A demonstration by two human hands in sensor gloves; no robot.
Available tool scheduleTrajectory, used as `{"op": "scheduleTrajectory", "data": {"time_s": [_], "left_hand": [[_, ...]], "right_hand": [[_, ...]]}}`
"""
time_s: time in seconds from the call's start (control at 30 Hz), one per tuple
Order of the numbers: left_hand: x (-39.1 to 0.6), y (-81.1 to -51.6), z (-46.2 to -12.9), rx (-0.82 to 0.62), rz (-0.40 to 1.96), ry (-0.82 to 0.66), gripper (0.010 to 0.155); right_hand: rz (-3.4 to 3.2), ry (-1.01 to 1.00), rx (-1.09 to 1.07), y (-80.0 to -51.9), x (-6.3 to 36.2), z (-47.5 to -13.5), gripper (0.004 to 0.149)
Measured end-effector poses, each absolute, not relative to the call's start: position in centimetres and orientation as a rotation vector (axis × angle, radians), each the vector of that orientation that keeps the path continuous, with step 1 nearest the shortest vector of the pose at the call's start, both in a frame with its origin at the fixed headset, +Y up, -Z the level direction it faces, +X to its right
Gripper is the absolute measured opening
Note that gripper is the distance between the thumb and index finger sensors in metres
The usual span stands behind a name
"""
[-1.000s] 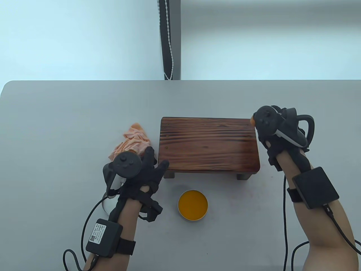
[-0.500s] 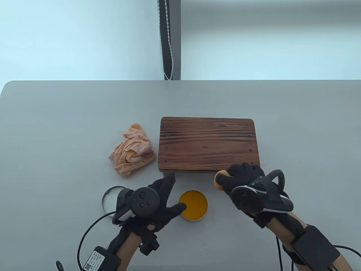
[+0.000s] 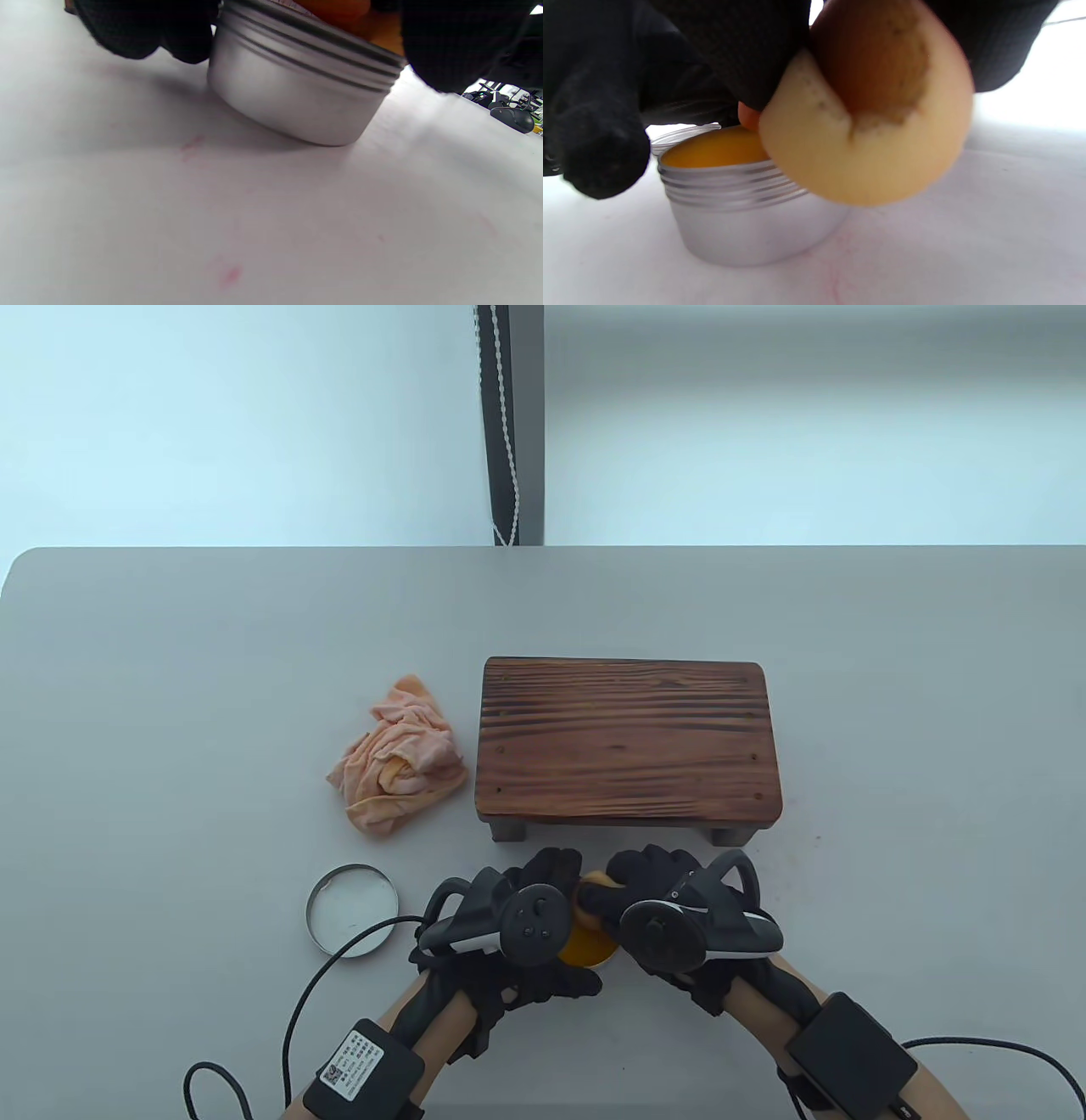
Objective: Dip and apply wood wax on stool
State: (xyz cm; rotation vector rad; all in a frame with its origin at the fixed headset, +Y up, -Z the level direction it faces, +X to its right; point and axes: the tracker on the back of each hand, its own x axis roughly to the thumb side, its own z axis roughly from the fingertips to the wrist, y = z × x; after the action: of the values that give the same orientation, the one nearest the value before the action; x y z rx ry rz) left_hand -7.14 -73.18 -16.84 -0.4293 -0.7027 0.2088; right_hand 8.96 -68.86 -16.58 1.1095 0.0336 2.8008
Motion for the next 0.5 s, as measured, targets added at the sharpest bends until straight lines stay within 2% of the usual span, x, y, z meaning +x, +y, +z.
{"op": "scheduleTrajectory", "data": {"time_s": [0.03,0.13,0.3,0.5], "left_hand": [[-7.0,-73.3,-16.9,-0.409,0.202,-0.701,0.091],[-7.0,-73.0,-17.2,-0.366,0.172,-0.711,0.083],[-7.1,-73.2,-17.2,-0.303,0.169,-0.72,0.08],[-6.3,-73.4,-16.6,-0.259,0.13,-0.708,0.082]], "right_hand": [[2.809,0.017,1.124,-68.9,8.9,-16.6,0.037],[2.834,0.041,1.181,-69.5,8.9,-16.3,0.043],[2.935,0.157,1.231,-69.9,9.4,-16.0,0.052],[2.956,-0.047,1.369,-70.0,8.4,-15.4,0.035]]}}
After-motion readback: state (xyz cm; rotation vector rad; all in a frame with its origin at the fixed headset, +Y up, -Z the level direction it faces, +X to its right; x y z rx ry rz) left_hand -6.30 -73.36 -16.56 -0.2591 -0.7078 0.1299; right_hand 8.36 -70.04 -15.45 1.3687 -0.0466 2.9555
